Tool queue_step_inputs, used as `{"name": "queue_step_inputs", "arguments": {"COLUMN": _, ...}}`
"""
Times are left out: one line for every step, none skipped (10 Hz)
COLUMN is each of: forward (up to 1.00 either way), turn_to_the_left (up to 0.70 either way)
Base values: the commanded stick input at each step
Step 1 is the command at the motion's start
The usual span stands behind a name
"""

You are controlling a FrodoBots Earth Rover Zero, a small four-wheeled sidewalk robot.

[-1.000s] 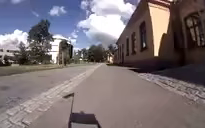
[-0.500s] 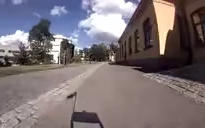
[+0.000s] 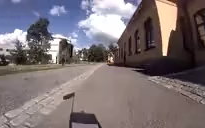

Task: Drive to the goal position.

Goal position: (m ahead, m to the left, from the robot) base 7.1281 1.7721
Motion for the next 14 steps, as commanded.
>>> {"name": "queue_step_inputs", "arguments": {"forward": 0.85, "turn_to_the_left": 0.00}}
{"name": "queue_step_inputs", "arguments": {"forward": 0.85, "turn_to_the_left": 0.00}}
{"name": "queue_step_inputs", "arguments": {"forward": 0.85, "turn_to_the_left": 0.00}}
{"name": "queue_step_inputs", "arguments": {"forward": 0.85, "turn_to_the_left": 0.00}}
{"name": "queue_step_inputs", "arguments": {"forward": 0.85, "turn_to_the_left": 0.00}}
{"name": "queue_step_inputs", "arguments": {"forward": 0.85, "turn_to_the_left": 0.00}}
{"name": "queue_step_inputs", "arguments": {"forward": 0.85, "turn_to_the_left": -0.13}}
{"name": "queue_step_inputs", "arguments": {"forward": 0.85, "turn_to_the_left": -0.30}}
{"name": "queue_step_inputs", "arguments": {"forward": 0.85, "turn_to_the_left": -0.34}}
{"name": "queue_step_inputs", "arguments": {"forward": 0.85, "turn_to_the_left": -0.13}}
{"name": "queue_step_inputs", "arguments": {"forward": 0.85, "turn_to_the_left": 0.00}}
{"name": "queue_step_inputs", "arguments": {"forward": 0.85, "turn_to_the_left": 0.00}}
{"name": "queue_step_inputs", "arguments": {"forward": 0.85, "turn_to_the_left": 0.00}}
{"name": "queue_step_inputs", "arguments": {"forward": 0.85, "turn_to_the_left": 0.00}}
